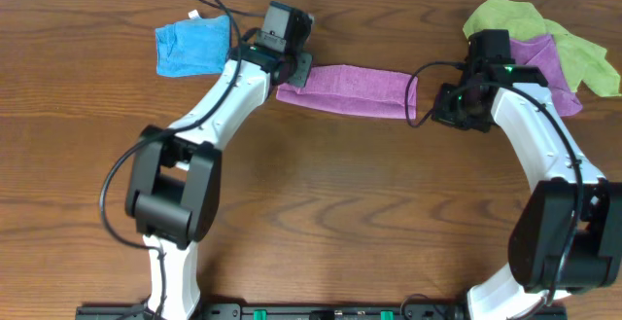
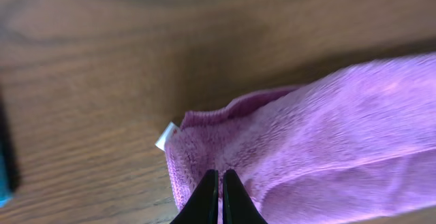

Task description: Fold the cloth

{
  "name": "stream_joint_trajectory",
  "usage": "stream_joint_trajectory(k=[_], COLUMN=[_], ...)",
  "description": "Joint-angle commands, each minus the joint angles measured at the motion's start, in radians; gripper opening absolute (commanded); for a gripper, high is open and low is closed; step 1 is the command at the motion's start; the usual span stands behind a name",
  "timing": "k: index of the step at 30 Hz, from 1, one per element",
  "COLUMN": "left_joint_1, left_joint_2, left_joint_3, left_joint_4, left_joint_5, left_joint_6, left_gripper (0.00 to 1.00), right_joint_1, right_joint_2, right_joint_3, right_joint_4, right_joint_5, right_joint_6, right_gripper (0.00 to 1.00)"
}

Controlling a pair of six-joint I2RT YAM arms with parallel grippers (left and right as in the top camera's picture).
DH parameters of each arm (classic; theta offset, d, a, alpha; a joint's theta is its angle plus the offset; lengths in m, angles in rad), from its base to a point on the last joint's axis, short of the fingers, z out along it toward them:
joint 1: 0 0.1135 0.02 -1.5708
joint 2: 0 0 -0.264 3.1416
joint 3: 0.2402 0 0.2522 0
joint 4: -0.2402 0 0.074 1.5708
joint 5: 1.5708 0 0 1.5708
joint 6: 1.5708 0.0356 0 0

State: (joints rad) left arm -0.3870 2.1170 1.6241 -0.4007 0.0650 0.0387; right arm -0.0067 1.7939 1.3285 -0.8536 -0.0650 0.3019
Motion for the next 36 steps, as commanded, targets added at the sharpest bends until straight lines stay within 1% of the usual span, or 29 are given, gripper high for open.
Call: stream_joint_trajectory(k=[1,9,19,32,36], left_joint_1=[-0.001,-0.001,0.0,0.0,0.001], left_joint_2=[0.042,0.042,0.088,0.089,0.089], left_joint_3=[0.016,0.016,0.016,0.019,0.032], left_joint_4=[0.0,0.014,0.062,0.079,0.084], left_joint_5=[-0.027,0.022,0.022,0.058,0.06], left_joint_6=[0.028,0.024,0.017,0.002,-0.023], left_gripper=[0.06,0.06,0.06,0.05,0.06], right_joint_1=[0.008,0.01,0.01,0.01,0.01], right_joint_2=[-0.026,-0.026,-0.026,-0.026,-0.026], right_joint_3=[0.016,0.016,0.016,0.016,0.016], right_joint_4=[-0.011,-0.017,-0.014,-0.013,-0.011], right_joint_5=[0.036,0.04,0.039,0.039,0.039], right_joint_6=[-0.03,-0.03,-0.026,-0.026,-0.026], right_gripper=[0.02,0.02,0.02,0.02,0.02])
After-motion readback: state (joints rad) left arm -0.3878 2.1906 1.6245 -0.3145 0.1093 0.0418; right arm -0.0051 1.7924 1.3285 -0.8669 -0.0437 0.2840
